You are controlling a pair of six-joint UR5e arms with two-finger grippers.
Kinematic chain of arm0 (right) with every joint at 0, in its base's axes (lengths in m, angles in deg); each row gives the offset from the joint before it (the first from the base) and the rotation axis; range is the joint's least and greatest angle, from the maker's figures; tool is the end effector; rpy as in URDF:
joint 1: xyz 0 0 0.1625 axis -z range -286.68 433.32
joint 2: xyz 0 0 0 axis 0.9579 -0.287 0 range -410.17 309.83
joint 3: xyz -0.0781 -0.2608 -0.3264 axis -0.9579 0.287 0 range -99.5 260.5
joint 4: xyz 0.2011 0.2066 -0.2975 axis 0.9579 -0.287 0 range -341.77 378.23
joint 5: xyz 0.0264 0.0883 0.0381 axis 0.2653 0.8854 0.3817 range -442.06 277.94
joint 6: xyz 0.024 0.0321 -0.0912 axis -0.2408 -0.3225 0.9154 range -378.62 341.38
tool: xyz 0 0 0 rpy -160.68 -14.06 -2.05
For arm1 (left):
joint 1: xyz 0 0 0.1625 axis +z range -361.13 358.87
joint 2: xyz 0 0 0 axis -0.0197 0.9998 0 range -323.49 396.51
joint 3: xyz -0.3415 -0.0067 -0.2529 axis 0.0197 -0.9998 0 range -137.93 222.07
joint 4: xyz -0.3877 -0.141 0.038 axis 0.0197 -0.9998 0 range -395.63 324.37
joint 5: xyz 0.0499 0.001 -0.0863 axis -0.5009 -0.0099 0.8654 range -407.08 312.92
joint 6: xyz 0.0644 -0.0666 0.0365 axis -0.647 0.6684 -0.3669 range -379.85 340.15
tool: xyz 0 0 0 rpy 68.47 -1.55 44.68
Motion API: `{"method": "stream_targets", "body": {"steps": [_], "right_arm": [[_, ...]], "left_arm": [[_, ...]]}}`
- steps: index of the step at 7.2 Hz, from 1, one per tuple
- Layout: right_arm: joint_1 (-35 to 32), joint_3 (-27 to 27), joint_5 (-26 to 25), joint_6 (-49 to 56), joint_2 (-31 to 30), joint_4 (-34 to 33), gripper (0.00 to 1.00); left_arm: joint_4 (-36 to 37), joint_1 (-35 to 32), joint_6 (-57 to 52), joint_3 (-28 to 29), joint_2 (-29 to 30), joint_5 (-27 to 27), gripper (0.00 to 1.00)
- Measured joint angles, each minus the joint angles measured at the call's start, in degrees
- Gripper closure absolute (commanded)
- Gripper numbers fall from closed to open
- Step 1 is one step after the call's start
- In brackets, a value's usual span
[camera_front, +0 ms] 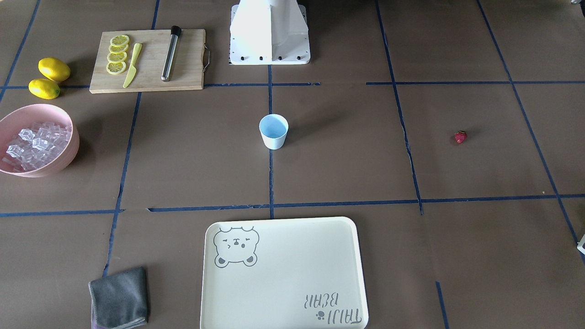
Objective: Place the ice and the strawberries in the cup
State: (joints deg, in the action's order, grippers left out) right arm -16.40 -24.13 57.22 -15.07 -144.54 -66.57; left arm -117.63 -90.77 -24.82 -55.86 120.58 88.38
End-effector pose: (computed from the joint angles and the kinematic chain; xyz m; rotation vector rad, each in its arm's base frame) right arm 0.0556 -0.4673 0.5525 0.2774 -0.8478 -0.1782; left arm -0.0596 -0.4403 0.6514 -0.0672 0.7960 0.0465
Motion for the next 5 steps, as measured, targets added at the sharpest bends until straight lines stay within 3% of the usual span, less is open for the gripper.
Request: {"method": "stream_targets", "body": {"steps": [2, 3, 5], "right_arm": [[4.2, -1.2, 1.4, -5.5, 0.2, 0.2, 0.02], [6.4, -1.5, 1.0, -9.4, 0.5, 1.0, 0.13], [10.6, -1.4, -0.7, -14.1, 0.7, 4.2, 0.23]], "left_arm": [[0.0, 0.0, 0.0, 0.0, 0.0, 0.1, 0.00], [0.0, 0.0, 0.0, -0.1, 0.0, 0.1, 0.00], [0.0, 0.0, 0.0, 0.0, 0.0, 0.1, 0.00]]}}
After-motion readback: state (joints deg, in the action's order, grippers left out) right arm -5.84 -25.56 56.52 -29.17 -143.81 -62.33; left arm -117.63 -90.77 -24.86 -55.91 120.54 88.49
